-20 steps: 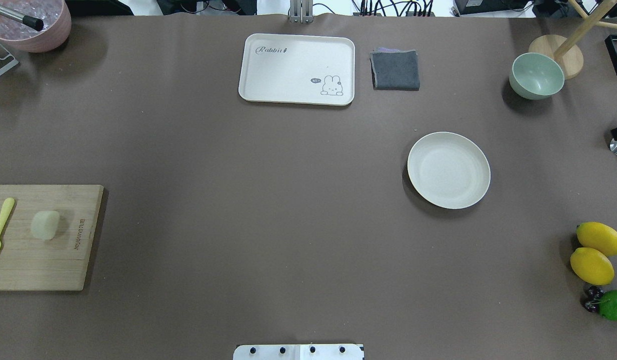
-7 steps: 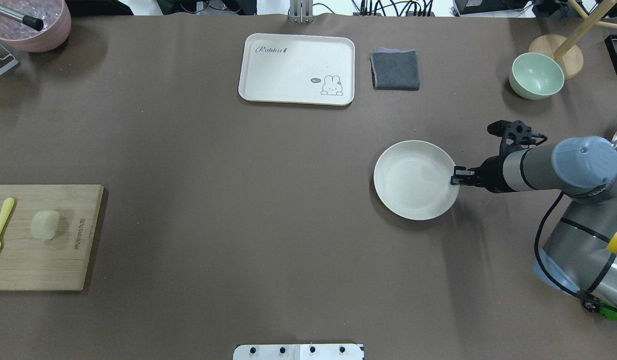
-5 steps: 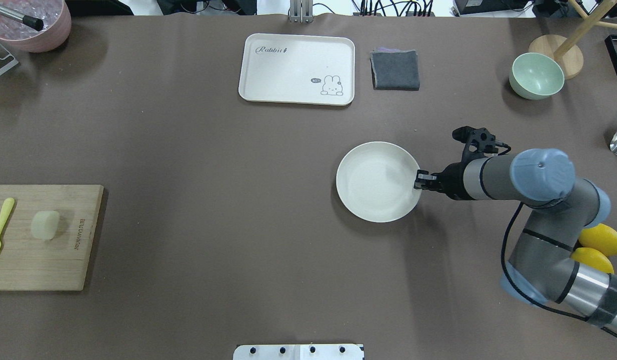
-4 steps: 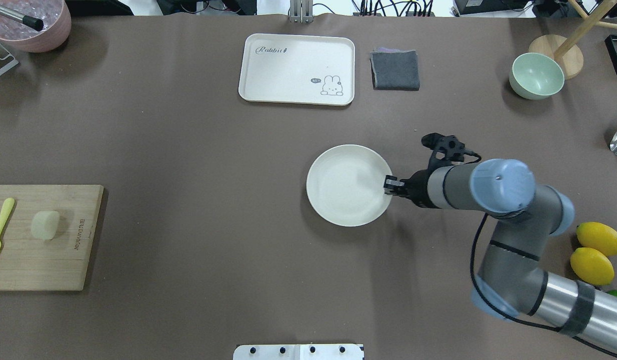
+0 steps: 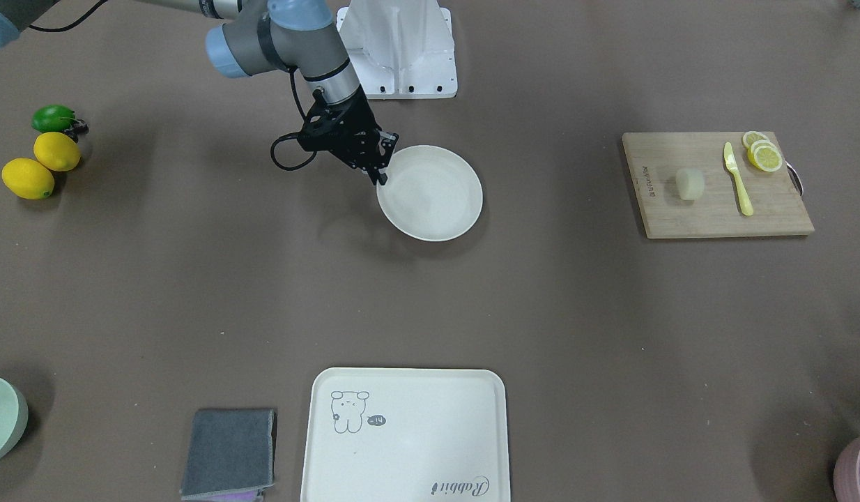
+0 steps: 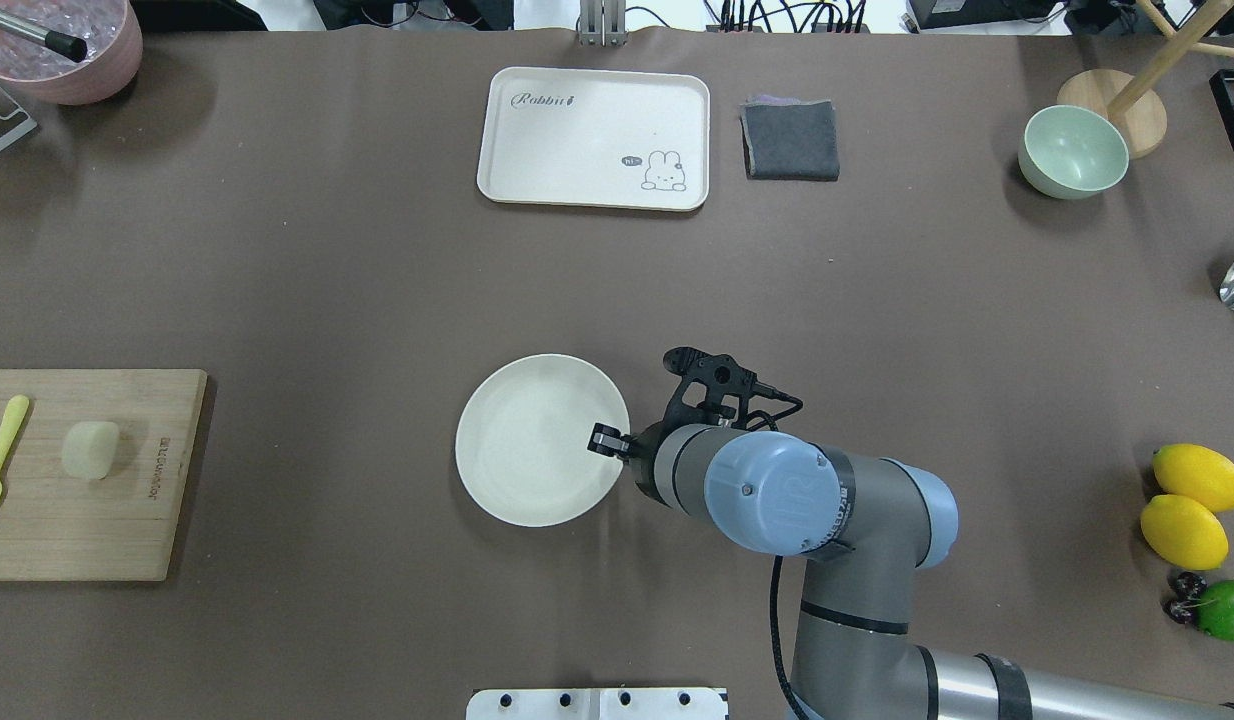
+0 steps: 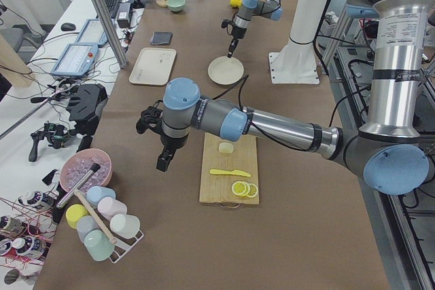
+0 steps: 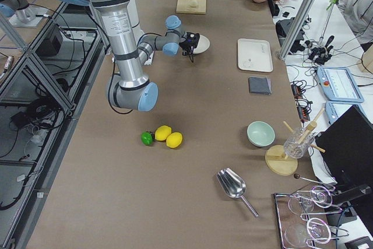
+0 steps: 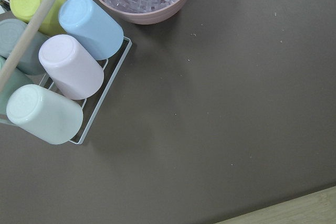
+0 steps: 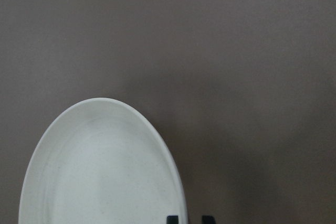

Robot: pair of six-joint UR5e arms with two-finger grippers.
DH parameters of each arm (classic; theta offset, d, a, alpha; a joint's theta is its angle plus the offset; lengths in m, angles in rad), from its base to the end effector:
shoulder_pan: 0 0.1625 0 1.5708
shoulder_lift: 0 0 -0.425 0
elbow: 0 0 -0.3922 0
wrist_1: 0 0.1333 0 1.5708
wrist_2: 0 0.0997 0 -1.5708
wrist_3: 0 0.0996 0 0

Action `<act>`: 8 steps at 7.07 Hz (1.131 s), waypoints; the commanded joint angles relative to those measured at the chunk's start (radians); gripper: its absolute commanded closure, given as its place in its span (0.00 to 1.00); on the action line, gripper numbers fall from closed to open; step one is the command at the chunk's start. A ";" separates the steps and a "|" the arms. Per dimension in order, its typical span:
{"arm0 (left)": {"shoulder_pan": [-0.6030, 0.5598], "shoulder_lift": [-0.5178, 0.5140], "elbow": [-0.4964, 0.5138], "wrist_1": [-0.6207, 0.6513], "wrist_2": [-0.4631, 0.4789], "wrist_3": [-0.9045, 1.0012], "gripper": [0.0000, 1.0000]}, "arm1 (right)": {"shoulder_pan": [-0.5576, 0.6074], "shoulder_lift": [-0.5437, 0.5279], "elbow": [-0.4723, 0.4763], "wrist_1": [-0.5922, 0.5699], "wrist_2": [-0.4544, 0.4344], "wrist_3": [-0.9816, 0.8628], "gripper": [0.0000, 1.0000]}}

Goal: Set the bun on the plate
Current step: 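Push the white plate with the right gripper toward the table centre, then withdraw the right gripper from the plate back toward its rest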

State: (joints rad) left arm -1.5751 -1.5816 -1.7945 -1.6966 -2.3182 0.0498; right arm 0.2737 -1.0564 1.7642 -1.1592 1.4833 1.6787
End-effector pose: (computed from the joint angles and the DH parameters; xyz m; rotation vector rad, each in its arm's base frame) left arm -0.0678 -0.5048 0.5296 0.3634 0.7300 0.1776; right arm -0.5777 -0.3097 0.2311 0.1717 -1.1163 0.3895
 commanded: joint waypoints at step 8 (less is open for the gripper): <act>0.577 0.183 -0.008 -0.555 0.138 -0.862 0.02 | 0.857 -0.397 0.284 -0.320 0.782 -1.037 0.00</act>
State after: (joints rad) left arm -1.1253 -1.4132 -1.8023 -2.1932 -2.2597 -0.7146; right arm 0.9907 -1.3564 2.0457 -1.4768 2.1565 0.8743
